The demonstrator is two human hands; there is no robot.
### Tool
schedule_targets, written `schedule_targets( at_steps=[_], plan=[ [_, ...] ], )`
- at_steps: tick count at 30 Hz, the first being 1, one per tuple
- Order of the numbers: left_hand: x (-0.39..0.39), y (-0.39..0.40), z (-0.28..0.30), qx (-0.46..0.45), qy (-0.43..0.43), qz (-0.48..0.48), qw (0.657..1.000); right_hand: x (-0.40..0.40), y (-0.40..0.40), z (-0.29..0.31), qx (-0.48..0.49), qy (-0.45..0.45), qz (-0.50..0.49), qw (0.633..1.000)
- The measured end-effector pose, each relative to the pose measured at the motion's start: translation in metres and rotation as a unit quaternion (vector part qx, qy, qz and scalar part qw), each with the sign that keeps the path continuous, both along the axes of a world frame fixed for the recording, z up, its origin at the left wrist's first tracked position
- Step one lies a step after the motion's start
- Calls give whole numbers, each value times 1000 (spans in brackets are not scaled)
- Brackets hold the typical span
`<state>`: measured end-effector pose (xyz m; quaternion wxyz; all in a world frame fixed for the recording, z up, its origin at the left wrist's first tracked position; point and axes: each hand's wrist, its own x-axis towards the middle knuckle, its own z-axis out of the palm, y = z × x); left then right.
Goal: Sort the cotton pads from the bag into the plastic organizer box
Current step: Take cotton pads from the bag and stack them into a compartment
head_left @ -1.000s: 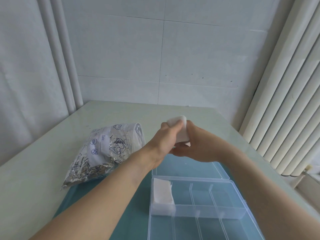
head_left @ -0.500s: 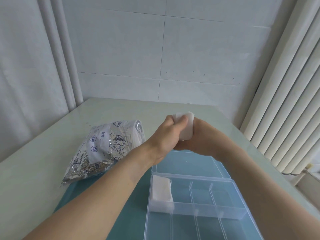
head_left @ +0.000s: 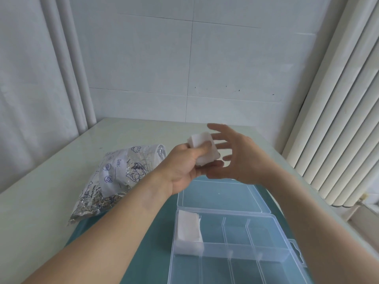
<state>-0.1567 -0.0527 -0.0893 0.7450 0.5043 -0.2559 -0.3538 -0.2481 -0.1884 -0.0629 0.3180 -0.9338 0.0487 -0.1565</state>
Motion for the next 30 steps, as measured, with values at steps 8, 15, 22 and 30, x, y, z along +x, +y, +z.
schedule_targets(
  at_steps=[8, 15, 22, 30],
  plan=[
    [4, -1, -6, 16, 15, 38, 999, 0, 1, 3, -59, -48, -28, 997],
    [8, 3, -5, 5, -16, 38, 999, -7, -12, 11, 25, -28, -33, 999],
    [2, 0, -3, 24, -48, 32, 998, -6, -6, 9, -8, -82, -70, 994],
    [-5, -7, -7, 21, -36, 84, 996, -10, 1, 16, 78, -13, -50, 996]
  ],
)
